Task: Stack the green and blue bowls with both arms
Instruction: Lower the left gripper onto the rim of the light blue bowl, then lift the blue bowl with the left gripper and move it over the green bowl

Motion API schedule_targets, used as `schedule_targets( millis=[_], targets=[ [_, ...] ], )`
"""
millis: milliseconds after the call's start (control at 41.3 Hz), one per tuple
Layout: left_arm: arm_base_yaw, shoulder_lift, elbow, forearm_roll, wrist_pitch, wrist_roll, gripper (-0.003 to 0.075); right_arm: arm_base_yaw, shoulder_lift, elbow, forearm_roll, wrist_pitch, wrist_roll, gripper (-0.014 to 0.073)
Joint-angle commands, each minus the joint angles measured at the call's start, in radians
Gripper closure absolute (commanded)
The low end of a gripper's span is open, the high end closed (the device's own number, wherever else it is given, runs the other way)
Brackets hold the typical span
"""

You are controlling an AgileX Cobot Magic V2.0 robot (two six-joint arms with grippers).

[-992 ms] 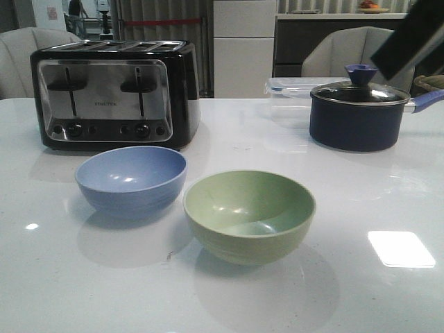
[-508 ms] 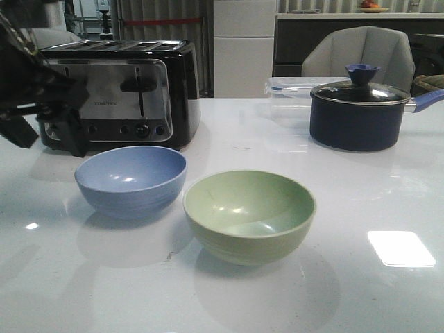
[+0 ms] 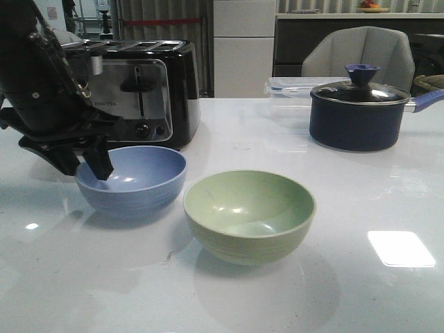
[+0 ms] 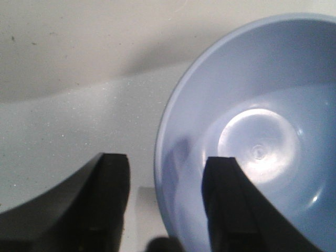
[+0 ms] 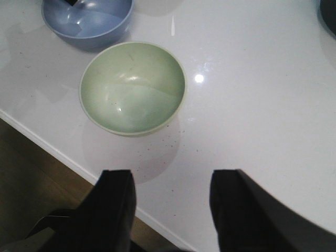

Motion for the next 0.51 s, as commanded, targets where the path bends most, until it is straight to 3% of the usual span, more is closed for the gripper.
schedule_targets(
  millis=[0, 169, 484],
  targets=[
    [-0.007, -0.047, -0.031, -0.012, -0.044, -0.002, 0.0488, 0.0, -0.005, -0.028, 0.0, -0.059, -0.014, 0.0146],
    [-0.007, -0.047, -0.031, -0.012, -0.044, -0.002, 0.0627, 0.0, -0.005, -0.028, 0.0, -0.059, -0.014, 0.0146],
    [-0.007, -0.11, -0.115, -0.014, 0.052, -0.002, 0.0627, 0.0, -0.006, -0.028, 0.0, -0.058, -0.014, 0.0146]
  ],
)
